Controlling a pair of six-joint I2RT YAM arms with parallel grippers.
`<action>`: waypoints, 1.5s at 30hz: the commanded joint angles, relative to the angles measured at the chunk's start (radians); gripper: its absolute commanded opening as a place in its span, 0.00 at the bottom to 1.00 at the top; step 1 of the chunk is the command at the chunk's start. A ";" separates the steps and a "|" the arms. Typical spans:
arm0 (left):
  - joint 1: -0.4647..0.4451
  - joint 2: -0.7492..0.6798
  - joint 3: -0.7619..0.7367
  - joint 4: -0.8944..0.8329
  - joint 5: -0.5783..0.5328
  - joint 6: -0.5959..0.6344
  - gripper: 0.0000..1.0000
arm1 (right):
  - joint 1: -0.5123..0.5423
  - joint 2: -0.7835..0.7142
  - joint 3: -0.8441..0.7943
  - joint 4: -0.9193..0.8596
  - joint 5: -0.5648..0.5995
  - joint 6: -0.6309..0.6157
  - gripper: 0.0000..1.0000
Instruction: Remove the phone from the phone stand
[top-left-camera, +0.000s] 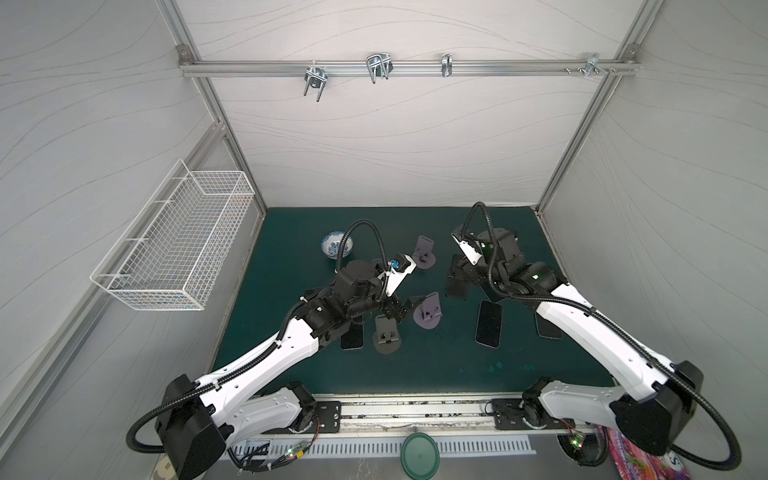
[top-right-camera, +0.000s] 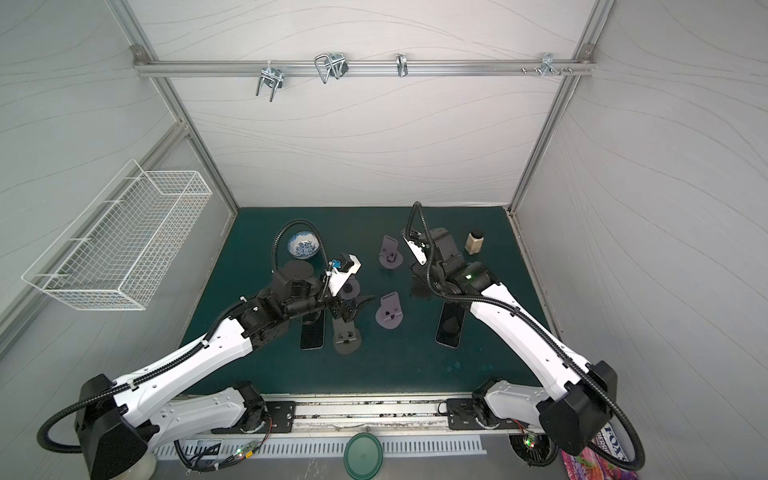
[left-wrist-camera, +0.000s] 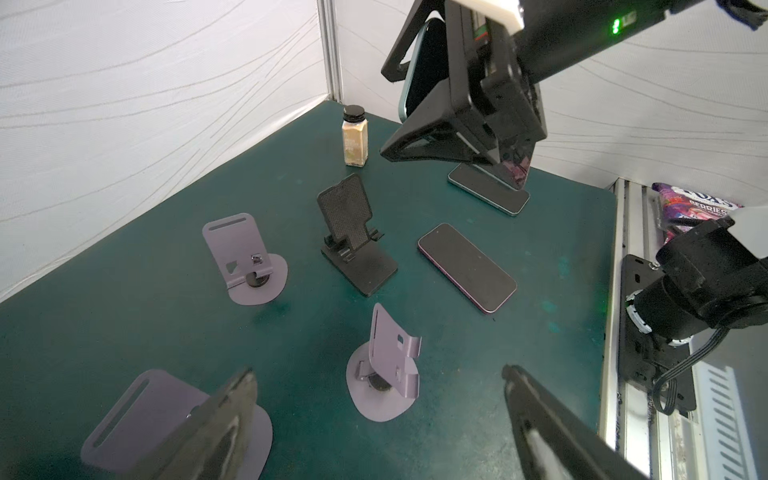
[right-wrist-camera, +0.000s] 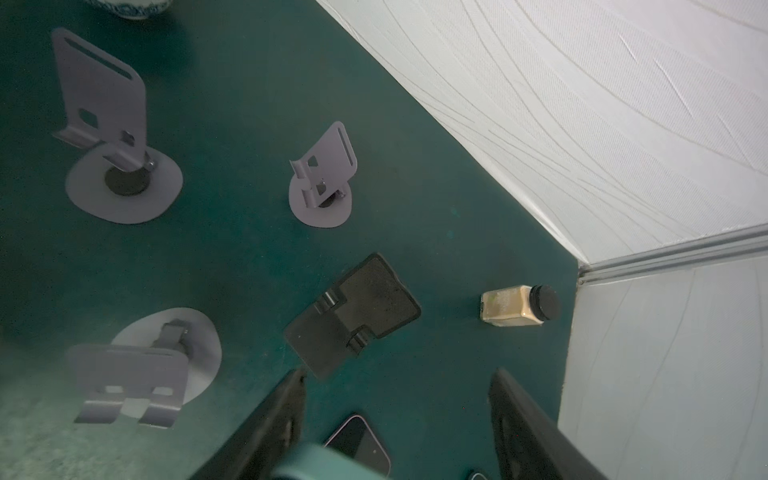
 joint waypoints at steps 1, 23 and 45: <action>-0.023 0.016 0.061 0.011 -0.007 0.031 0.94 | -0.017 -0.056 0.011 -0.042 -0.052 0.101 0.43; -0.104 0.054 0.121 0.015 -0.015 0.042 0.94 | -0.067 -0.161 -0.044 -0.154 -0.171 0.395 0.43; -0.108 0.042 0.108 -0.004 -0.015 0.043 0.94 | -0.141 -0.212 -0.144 -0.143 -0.393 0.563 0.42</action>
